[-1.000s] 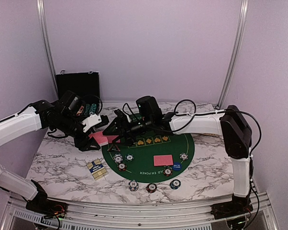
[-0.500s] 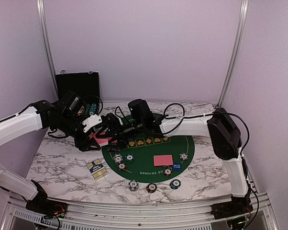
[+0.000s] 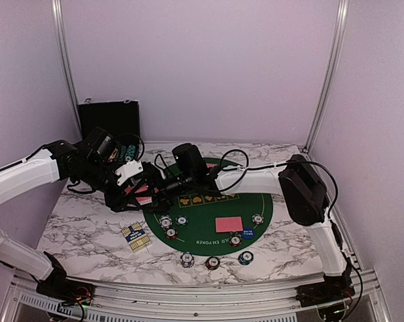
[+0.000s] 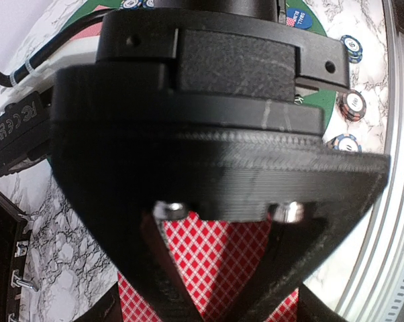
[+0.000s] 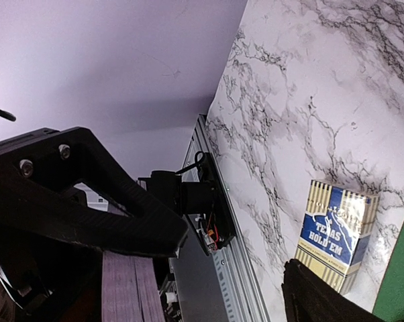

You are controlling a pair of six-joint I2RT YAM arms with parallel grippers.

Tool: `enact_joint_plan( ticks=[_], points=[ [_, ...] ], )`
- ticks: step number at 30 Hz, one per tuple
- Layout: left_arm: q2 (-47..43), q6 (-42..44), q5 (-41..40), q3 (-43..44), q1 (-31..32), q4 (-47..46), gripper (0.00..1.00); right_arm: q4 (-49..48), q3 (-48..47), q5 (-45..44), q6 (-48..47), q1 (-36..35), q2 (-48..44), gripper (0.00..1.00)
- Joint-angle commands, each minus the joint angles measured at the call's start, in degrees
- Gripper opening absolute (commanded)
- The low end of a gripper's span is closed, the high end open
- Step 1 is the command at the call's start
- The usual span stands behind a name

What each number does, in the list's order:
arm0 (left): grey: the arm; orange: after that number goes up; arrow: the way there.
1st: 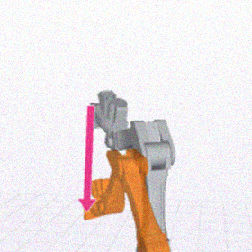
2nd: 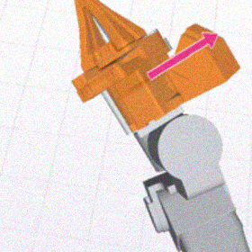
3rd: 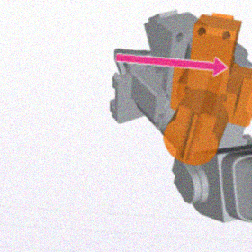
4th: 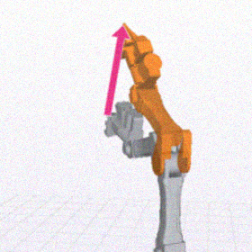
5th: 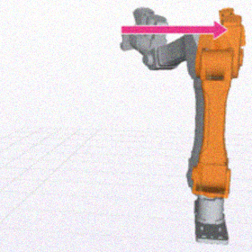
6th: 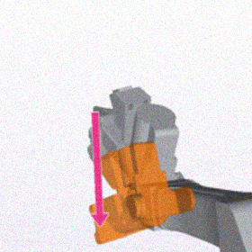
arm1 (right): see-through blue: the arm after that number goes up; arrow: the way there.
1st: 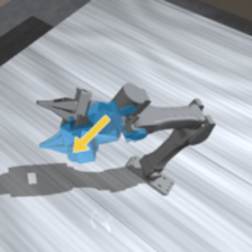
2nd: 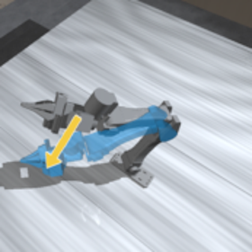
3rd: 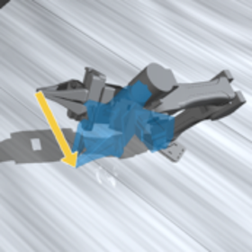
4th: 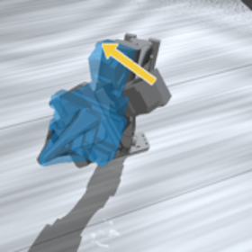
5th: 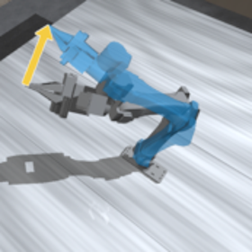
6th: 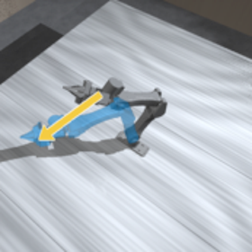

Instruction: Distribute texas hold em gaming equipment

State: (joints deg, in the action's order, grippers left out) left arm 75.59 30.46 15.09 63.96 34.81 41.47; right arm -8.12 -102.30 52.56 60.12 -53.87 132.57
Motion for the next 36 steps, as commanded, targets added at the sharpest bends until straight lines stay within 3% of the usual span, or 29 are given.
enact_joint_plan(
  ticks=[1, 14, 29, 36],
  points=[
    [-0.37, 0.19, 0.49, 1.47, -0.35, -0.24, 0.01, -0.07, -2.40, 0.91, -0.12, -0.34, 0.52, 0.83],
    [-0.66, 0.22, 0.43, 1.25, -0.35, -0.17, 0.00, 2.47, 5.05, -0.01, -3.34, 2.46, -4.83, 0.65],
    [-0.98, 0.38, -0.06, 0.99, -0.36, -0.20, 0.00, 4.40, 8.32, 0.73, -5.21, 3.85, -9.97, 0.36],
    [-1.06, 0.55, -0.11, 1.08, -0.39, -0.20, 0.00, 7.18, 8.83, 1.00, -7.02, 4.77, -11.51, 0.17]
  ],
)
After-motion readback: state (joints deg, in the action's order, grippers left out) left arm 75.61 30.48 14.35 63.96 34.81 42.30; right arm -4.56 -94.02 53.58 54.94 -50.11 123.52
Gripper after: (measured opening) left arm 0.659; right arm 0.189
